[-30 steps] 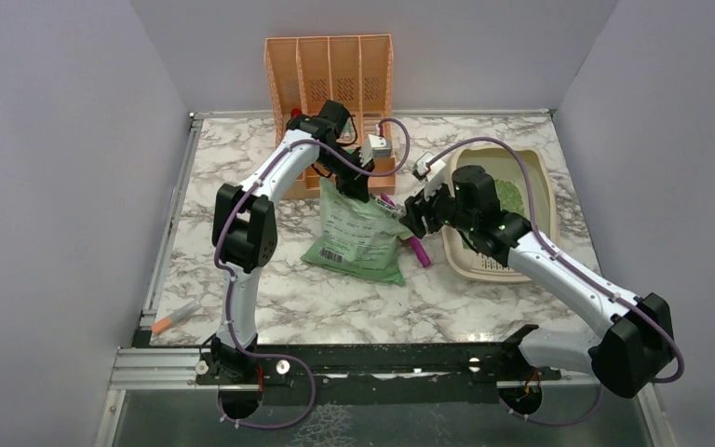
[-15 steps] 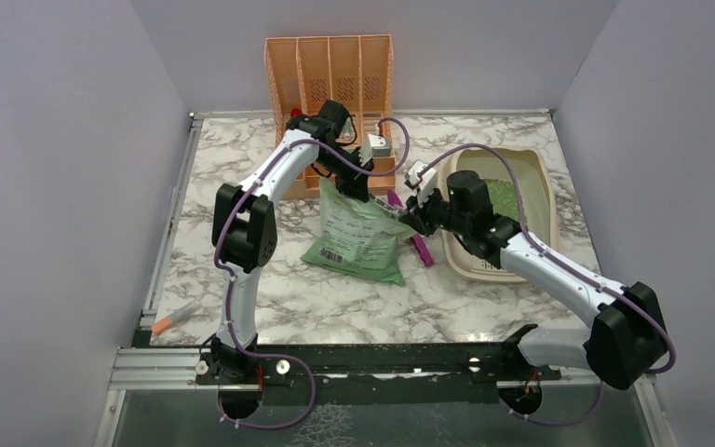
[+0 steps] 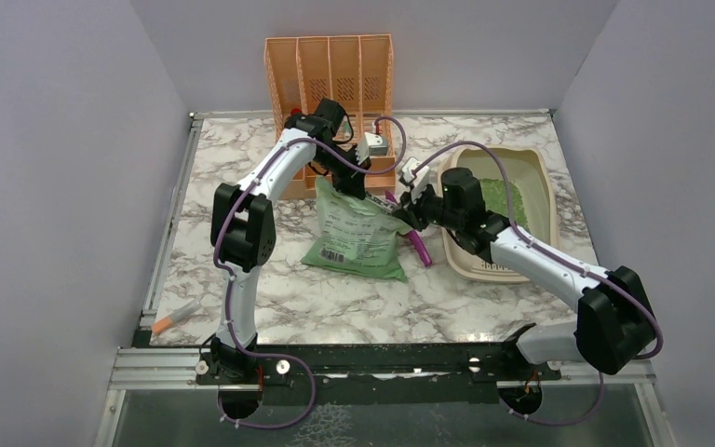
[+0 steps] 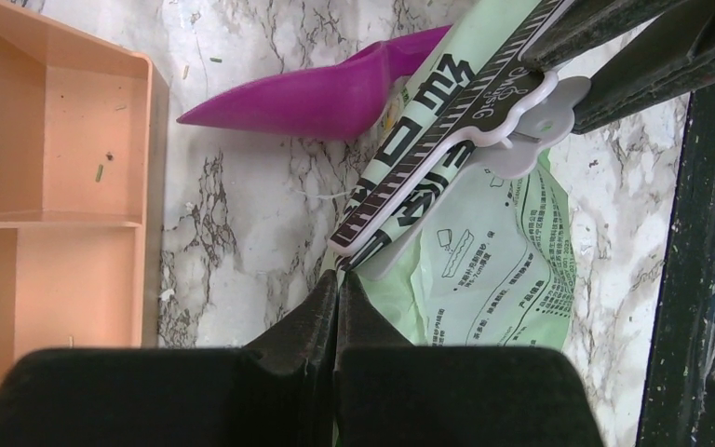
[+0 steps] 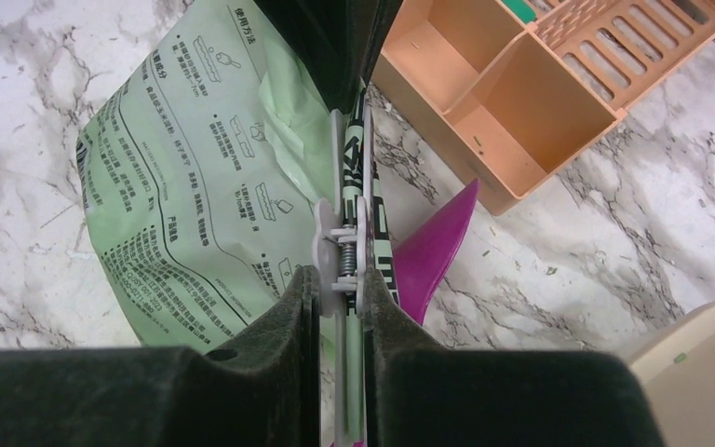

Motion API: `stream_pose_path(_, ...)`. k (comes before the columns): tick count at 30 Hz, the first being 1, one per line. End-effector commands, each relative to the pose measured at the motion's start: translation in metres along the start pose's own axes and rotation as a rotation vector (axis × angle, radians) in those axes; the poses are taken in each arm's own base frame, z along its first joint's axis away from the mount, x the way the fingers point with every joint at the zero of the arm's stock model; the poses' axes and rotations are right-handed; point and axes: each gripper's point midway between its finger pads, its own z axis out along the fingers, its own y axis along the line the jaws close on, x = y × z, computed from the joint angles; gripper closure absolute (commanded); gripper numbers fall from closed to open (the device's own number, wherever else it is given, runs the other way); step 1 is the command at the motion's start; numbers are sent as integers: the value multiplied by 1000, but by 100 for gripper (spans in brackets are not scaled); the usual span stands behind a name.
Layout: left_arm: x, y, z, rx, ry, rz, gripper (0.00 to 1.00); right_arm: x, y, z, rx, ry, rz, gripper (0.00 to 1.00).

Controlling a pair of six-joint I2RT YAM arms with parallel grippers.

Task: Fill the litter box with clean litter
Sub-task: Clamp the cat litter bag at the center of the board.

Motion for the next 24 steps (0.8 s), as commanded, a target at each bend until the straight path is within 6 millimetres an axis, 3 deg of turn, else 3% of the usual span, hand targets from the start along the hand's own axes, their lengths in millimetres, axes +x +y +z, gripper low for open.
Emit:
stream_pose_path(1, -28, -18, -4, 51, -76, 40, 100, -20, -6, 6, 17, -64, -6, 79)
stream_pose_path(4, -31, -18, -10, 29, -73, 42, 100, -14, -25, -5, 147, -22, 40, 68)
stream_pose_path(6, -37, -17, -17, 8, -85, 45, 97, -13, -33, -17, 210, -12, 48, 44)
stream_pose_path(9, -46, -8, -32, -78, -104, 45, 60, -22, -38, -34, 258, -40, 115, 25)
stream_pose_path(15, -77, -1, -79, -266, -229, 55, 36, -23, -48, -63, 291, -56, 346, 16)
stream_pose_path(19, -84, 9, -117, -481, -306, 26, 20, -34, -51, -84, 320, -93, 456, 11)
stream_pose_path(23, -84, 13, -183, -822, -505, -83, 3, -47, -65, -112, 418, -106, 552, 6)
stream_pose_path(24, -86, 3, -210, -920, -589, -95, 1, -51, -69, -119, 443, -115, 562, 4)
